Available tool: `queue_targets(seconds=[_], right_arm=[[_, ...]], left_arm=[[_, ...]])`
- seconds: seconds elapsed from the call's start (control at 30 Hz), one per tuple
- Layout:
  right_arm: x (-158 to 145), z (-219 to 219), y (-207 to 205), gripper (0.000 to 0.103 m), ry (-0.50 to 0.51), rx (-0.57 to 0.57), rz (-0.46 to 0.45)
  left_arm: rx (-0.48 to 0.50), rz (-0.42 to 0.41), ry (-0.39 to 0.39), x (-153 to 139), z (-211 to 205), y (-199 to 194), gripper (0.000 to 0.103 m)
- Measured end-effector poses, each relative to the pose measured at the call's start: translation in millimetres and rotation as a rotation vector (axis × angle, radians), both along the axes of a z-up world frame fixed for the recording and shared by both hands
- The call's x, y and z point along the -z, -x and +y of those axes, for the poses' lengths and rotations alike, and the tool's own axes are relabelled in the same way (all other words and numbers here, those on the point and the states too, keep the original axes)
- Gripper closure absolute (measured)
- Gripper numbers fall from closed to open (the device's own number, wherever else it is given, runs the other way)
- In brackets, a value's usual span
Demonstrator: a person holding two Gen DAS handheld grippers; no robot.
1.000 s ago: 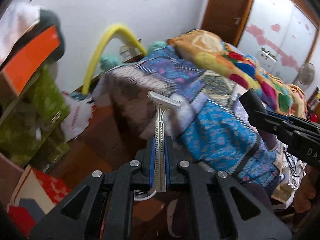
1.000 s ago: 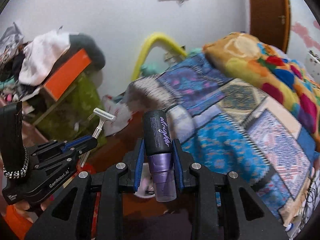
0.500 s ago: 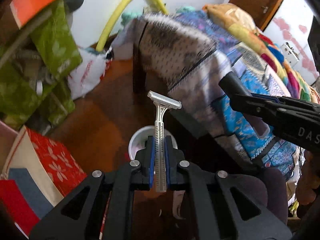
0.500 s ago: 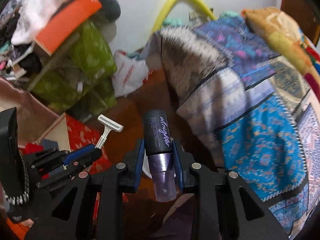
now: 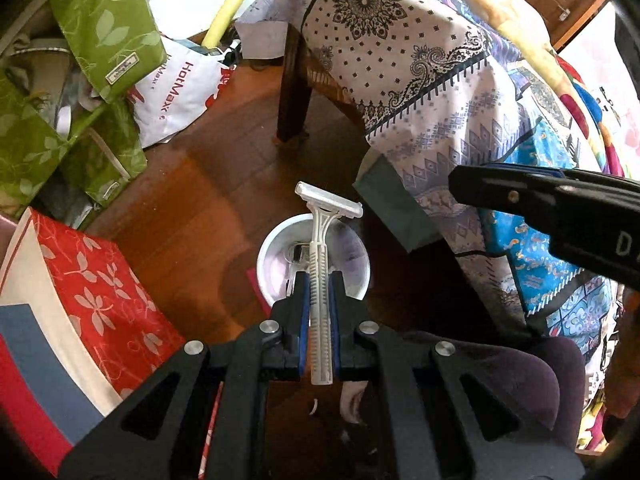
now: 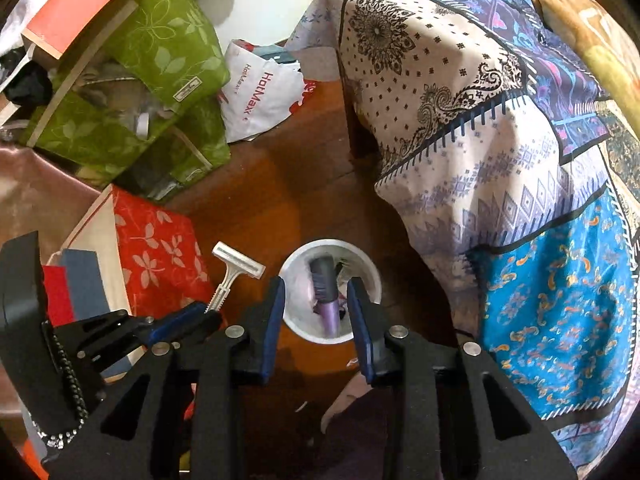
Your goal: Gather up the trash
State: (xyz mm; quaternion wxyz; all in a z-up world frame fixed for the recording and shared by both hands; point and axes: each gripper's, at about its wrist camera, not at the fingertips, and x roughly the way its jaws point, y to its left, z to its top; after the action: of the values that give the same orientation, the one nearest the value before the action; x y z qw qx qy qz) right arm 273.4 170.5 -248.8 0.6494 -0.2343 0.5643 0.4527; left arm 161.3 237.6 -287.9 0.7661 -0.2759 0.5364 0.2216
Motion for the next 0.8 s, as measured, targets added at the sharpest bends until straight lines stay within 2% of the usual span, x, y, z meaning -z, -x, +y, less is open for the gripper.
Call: queue_targets(seconds=[0.13, 0.17, 0.2, 0.27, 0.4, 0.57, 0.8], right_arm=[[-7.0, -7.1, -4.1, 0.074, 0.001, -0.007, -0.046], [-9.9, -10.3, -4.9, 0.074, -0.001, -0.009, -0.057], [-12.7, -13.0, -6.7, 0.074, -0.004, -0.008, -0.063], [-16.7, -19.3, -9.6, 0.073, -0.010, -0.003, -0.066], [-22.3, -32.7, -13.7, 0.073, -0.022, 0.017, -0.053], [-37.7, -56.2, -11.4, 0.073, -0.046, 0.049, -0.071], [-85.0, -96.2, 5.1, 0.073, -0.128, 0.090, -0.137]], left_arm=[[0.025, -0.012, 0.011, 1.4, -1.0, -14.7, 0.095], [0.032, -0.018, 0.014, 1.9, -1.4, -18.9, 0.093], [0.045, -0.016, 0.021, 4.1, -1.5, -23.1, 0.084], [0.054, 0.020, 0.009, 10.3, -2.3, -30.9, 0.076], [0.061, 0.032, 0.012, 10.7, -6.0, -32.5, 0.076], [0.069, -0.010, -0.020, -19.5, -15.2, -24.9, 0.076], [0.120, -0.131, -0.109, -92.7, -38.0, -7.8, 0.076]])
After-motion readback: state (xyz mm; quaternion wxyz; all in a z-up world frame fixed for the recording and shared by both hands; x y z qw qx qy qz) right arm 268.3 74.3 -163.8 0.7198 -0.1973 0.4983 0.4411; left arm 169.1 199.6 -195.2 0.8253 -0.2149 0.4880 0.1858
